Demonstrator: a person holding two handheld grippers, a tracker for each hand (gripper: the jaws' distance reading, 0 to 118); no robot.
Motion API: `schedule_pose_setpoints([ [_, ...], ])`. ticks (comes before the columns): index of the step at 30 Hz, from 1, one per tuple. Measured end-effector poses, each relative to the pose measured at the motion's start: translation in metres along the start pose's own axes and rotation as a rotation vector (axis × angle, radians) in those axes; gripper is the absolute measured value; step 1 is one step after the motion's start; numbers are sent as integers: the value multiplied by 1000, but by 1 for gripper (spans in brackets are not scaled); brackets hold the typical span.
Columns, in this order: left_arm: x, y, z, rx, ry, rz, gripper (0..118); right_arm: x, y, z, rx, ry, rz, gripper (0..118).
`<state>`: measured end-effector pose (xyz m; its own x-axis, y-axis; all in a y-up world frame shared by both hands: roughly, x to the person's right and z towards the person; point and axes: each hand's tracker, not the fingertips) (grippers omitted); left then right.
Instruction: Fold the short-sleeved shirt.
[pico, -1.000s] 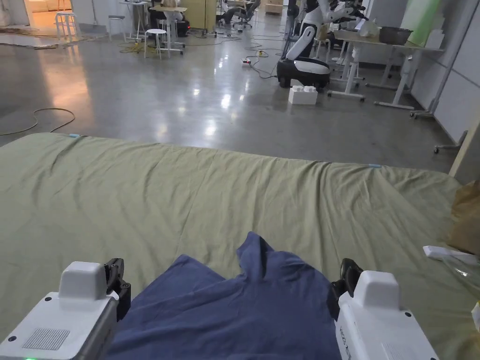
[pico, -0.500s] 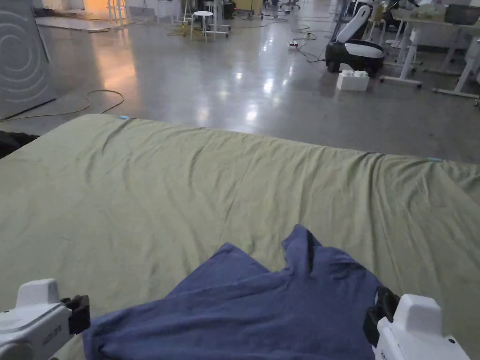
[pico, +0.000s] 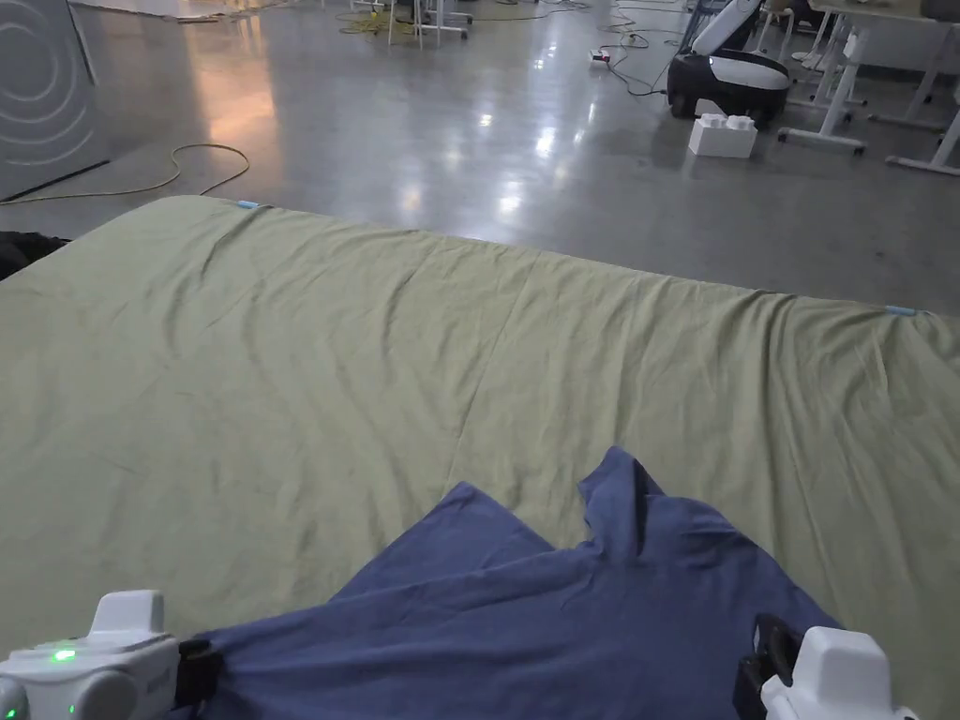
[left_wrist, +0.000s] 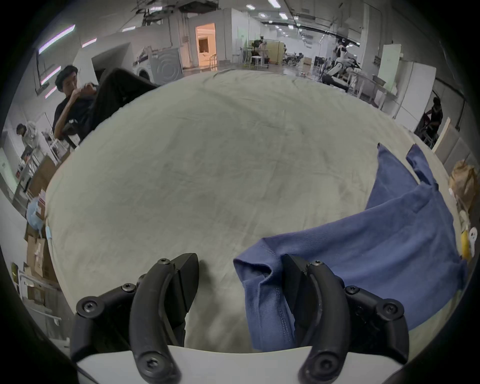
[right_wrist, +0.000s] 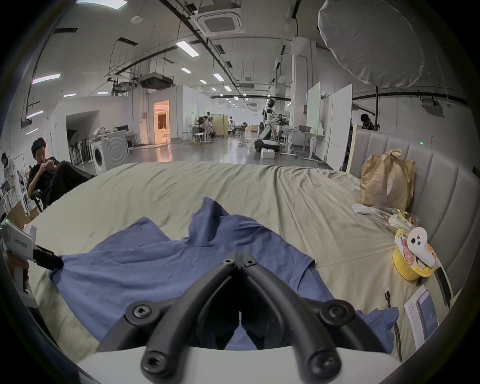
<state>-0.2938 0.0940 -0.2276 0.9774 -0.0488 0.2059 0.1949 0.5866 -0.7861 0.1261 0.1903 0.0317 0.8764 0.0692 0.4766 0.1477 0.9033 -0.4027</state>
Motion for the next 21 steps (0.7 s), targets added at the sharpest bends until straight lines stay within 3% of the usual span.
schedule_pose_setpoints([
  [3, 9, -7, 0, 35, 14, -41, 56, 6, 1, -13, -23, -5, 12, 0],
  [6, 15, -7, 5, 54, -35, -83, 22, 14, 8, -38, -59, -5, 27, 1],
  [8, 18, -3, 5, 39, -76, -93, 7, 21, 16, -61, -100, -10, 43, 6],
  [10, 18, 0, 5, 26, -76, -90, 6, 29, 24, -90, -133, -10, 65, 26],
  [11, 16, 1, 7, 26, -80, -86, 6, 34, 29, -109, -175, 7, 81, 45],
  [12, 13, 4, 9, 27, -85, -77, 6, 38, 33, -127, -210, 32, 101, 55],
  [16, 9, 6, 22, 61, -74, -60, 6, 56, 52, -199, -364, 80, 136, 59],
  [18, 8, 6, 27, 69, -76, -57, 6, 60, 59, -228, -398, 102, 170, 71],
  [21, 8, 5, 31, 72, -76, -49, 6, 67, 60, -261, -456, 137, 138, 87],
])
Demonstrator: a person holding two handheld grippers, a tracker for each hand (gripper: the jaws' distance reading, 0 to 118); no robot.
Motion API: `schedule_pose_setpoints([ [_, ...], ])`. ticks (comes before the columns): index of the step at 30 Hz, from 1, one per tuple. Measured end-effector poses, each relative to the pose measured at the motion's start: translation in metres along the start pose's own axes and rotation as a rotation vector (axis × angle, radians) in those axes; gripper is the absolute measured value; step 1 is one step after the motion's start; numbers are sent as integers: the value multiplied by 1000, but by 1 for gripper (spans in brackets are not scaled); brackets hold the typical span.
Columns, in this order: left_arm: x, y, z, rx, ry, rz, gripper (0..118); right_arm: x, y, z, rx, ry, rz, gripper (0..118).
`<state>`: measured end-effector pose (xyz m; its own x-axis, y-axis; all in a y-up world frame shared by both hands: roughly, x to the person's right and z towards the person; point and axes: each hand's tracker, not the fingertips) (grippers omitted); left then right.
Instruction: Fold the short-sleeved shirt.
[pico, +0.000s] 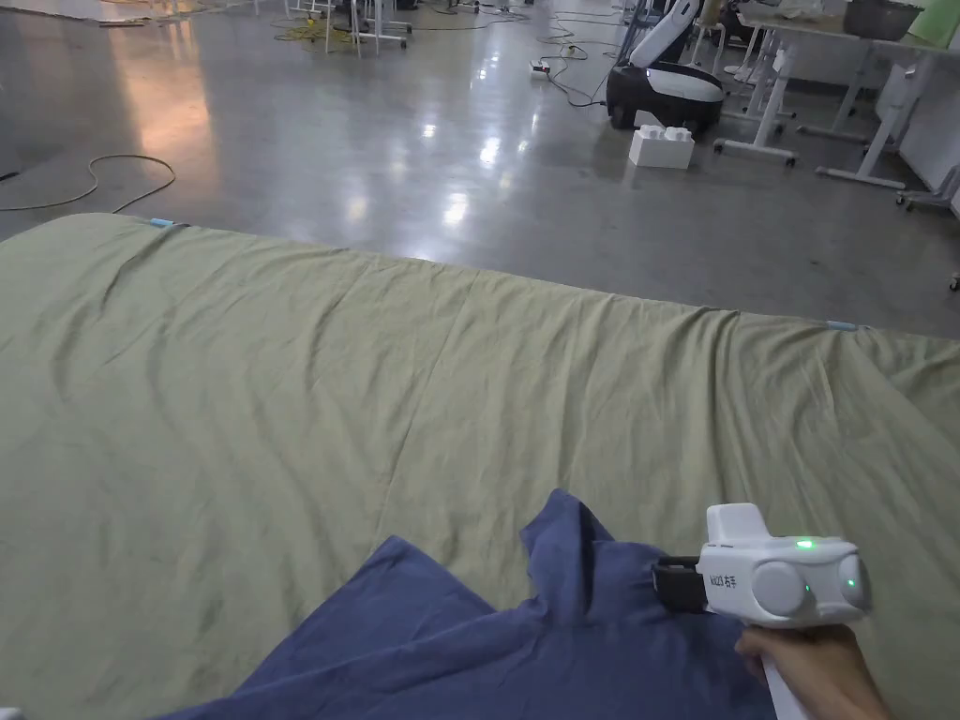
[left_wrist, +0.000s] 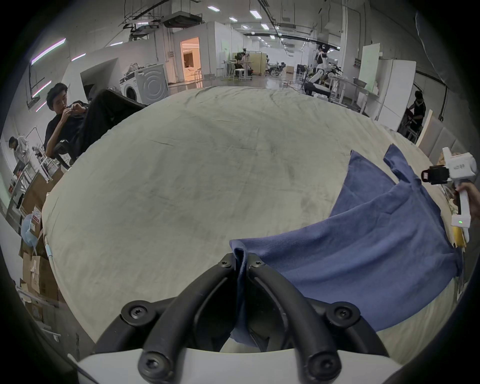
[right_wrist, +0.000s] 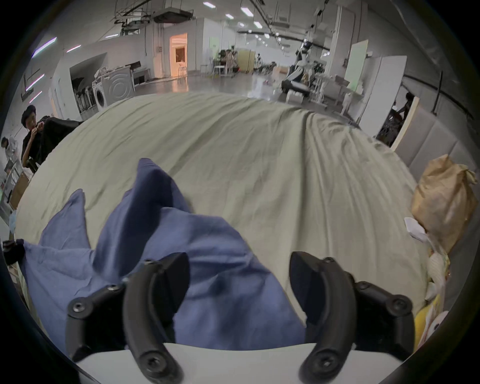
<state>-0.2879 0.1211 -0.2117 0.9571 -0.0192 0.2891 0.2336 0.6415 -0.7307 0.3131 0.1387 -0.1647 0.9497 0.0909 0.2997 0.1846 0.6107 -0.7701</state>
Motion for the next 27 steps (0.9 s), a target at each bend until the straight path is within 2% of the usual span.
schedule_pose_setpoints([
  [2, 0, -1, 0, 1, 5, 9, 6, 3, 4, -15, -41, 5, -8, 88],
  [4, 3, -3, 1, -8, 10, 0, 6, 0, 4, -30, -69, 9, 29, 88],
  [6, 5, -5, -1, -13, 15, -2, 6, -9, -1, -38, -98, 49, 86, 79],
  [8, 5, -6, -3, -17, 18, -7, 6, -19, -7, -34, -61, 60, 81, 53],
  [9, 6, -6, -3, -14, 23, -13, 6, -22, -7, -33, -44, 28, 93, 46],
  [10, 7, -5, -3, -13, 22, -17, 6, -28, -7, -30, -49, 45, 98, 35],
  [11, 7, -5, -2, -11, 21, -22, 6, -30, -7, -29, -47, 47, 98, 17],
  [12, 8, -4, -2, -4, 28, -31, 6, -31, -7, -28, -41, 46, 106, 7],
  [14, 9, 0, 3, 9, 32, -42, 6, -35, -7, -22, -30, 31, 116, 7],
  [17, 10, 9, 17, 68, 29, -26, 6, -37, -7, 7, 74, -38, 64, 6],
  [19, 12, 16, 25, 96, 28, -32, 6, -30, -5, 25, 125, -40, 26, 6],
  [24, 26, 45, 55, 237, 7, -82, 6, -10, 4, 97, 289, -93, -7, 6],
  [27, 32, 69, 70, 297, -9, -73, 6, 10, 11, 144, 374, -86, -69, 6],
])
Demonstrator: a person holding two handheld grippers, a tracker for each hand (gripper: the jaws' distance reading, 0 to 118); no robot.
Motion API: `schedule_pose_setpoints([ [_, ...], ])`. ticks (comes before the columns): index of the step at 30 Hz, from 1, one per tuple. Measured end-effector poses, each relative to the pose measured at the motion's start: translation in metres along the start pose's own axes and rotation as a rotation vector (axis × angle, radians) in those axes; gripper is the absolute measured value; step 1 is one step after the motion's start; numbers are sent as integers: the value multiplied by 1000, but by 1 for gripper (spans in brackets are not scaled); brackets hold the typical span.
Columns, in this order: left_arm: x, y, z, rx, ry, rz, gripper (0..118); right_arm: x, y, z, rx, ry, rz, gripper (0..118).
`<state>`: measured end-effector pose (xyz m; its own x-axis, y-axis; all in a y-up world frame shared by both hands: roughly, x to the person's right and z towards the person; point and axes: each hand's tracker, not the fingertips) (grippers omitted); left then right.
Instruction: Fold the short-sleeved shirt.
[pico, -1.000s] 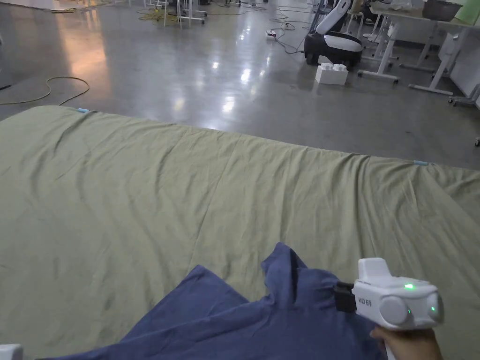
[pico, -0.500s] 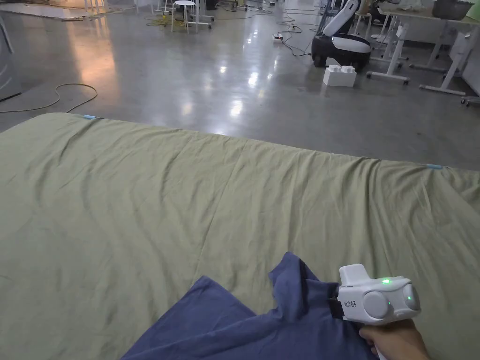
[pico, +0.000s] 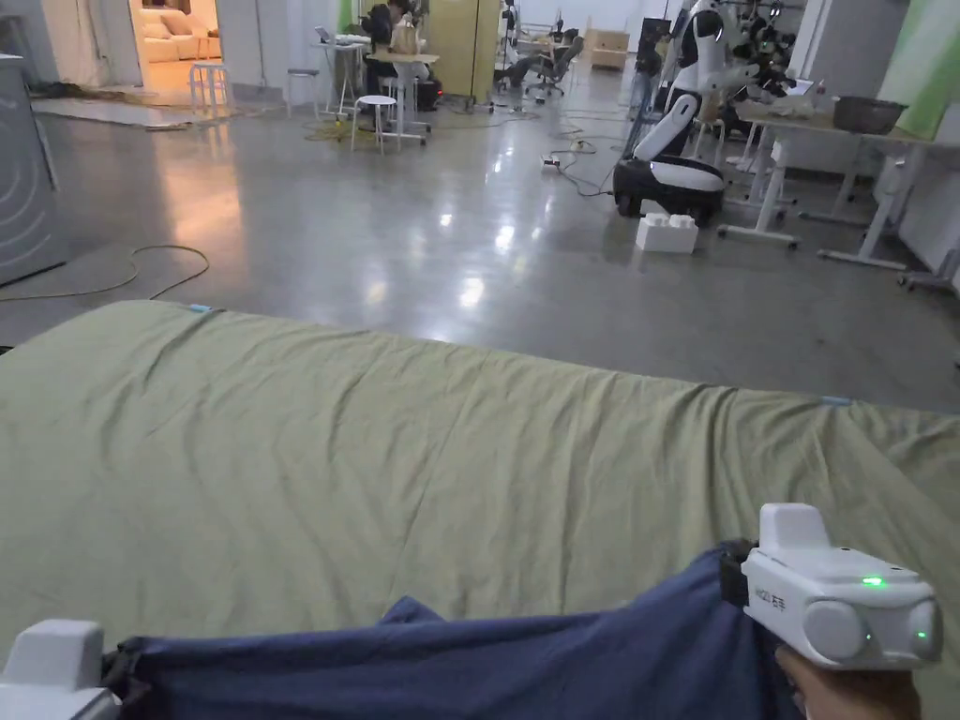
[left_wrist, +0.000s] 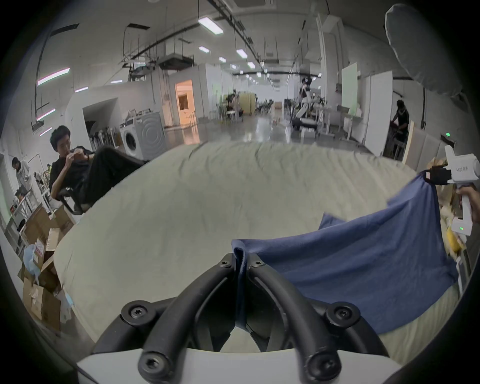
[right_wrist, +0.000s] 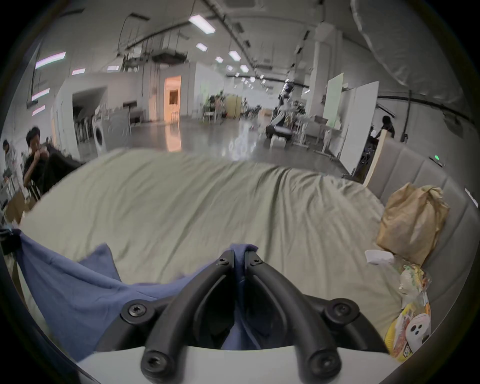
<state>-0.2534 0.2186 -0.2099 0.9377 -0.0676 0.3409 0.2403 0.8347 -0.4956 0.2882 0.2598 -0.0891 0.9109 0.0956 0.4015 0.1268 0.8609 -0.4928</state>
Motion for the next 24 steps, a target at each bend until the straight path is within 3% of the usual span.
schedule_pose_setpoints([
  [14, 49, 196, 52, 296, -139, -1, 6, 95, 110, 153, 296, -194, -43, 6],
  [20, 64, 270, 54, 328, -167, 12, 6, 112, 154, 184, 388, -269, -4, 6],
  [24, 71, 306, 57, 343, -171, -11, 6, 113, 159, 179, 397, -251, -24, 6],
])
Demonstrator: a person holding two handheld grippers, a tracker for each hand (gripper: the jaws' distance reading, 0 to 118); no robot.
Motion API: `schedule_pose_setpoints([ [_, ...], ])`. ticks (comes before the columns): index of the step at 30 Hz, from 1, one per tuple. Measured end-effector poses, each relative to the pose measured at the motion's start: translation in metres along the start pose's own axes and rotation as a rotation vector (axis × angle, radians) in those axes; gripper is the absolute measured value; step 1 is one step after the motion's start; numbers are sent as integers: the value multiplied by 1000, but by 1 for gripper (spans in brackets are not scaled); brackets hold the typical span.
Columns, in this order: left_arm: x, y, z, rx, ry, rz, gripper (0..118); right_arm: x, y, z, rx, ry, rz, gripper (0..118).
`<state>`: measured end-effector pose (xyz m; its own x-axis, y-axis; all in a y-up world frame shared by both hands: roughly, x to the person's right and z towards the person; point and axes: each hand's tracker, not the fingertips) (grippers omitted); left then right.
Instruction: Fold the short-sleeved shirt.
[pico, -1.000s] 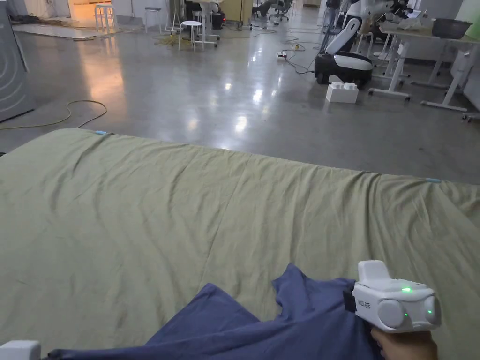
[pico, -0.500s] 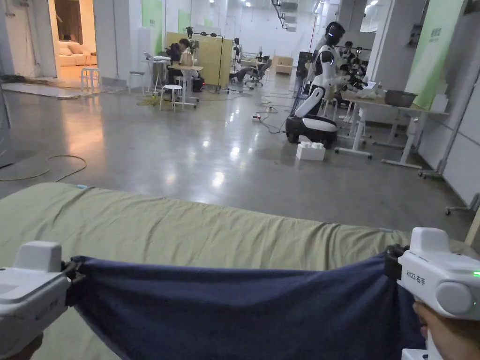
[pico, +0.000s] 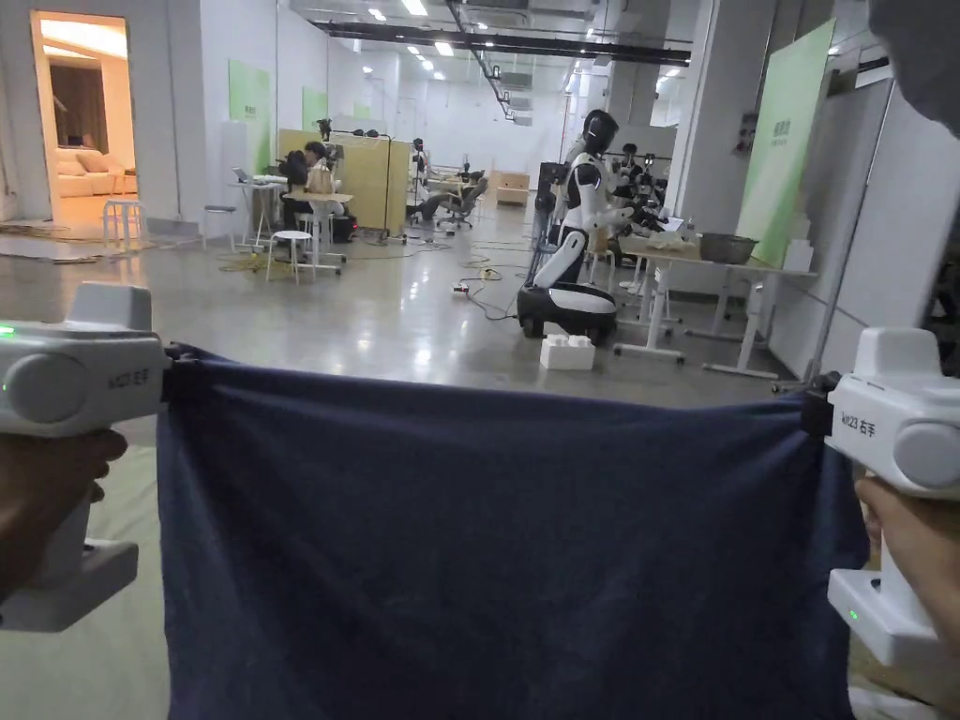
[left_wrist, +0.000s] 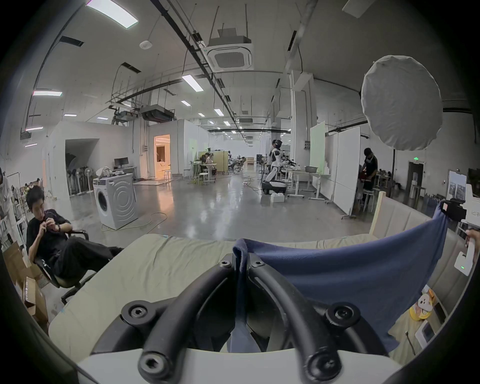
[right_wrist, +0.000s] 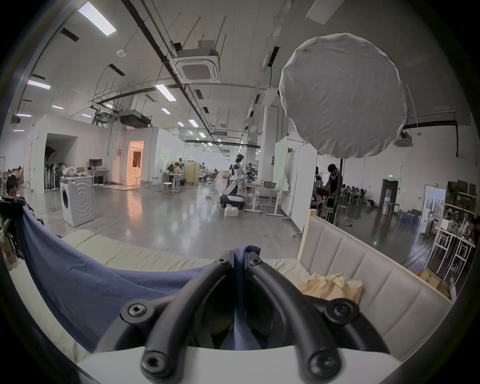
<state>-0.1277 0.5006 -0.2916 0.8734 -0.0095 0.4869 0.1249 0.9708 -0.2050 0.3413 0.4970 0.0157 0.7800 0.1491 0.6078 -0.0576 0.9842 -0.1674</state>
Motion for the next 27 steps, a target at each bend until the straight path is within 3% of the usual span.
schedule_pose_setpoints([
  [6, 2, 45, -8, 22, -5, -5, 6, 13, 55, -34, 35, 31, -20, 6],
  [7, 3, 50, -9, 30, 0, -11, 6, 14, 57, -33, -10, -17, -17, 6],
  [9, 1, 63, -15, 51, 6, -24, 6, 15, 65, -43, 8, -17, -2, 6],
  [10, 1, 70, -17, 46, 6, -29, 6, 15, 70, -46, 64, -29, 58, 6],
  [12, 0, 81, -24, 59, 11, -27, 6, -1, 88, -22, 160, -45, 90, 6],
  [18, 3, 105, -37, 94, 24, -45, 6, -4, 105, -30, 146, -57, 75, 6],
  [26, -7, 51, -57, 36, 10, -83, 6, -7, 91, -34, 121, -47, 84, 6],
  [27, -9, 36, -59, 14, 3, -69, 6, -9, 66, -40, 67, -10, 81, 6],
])
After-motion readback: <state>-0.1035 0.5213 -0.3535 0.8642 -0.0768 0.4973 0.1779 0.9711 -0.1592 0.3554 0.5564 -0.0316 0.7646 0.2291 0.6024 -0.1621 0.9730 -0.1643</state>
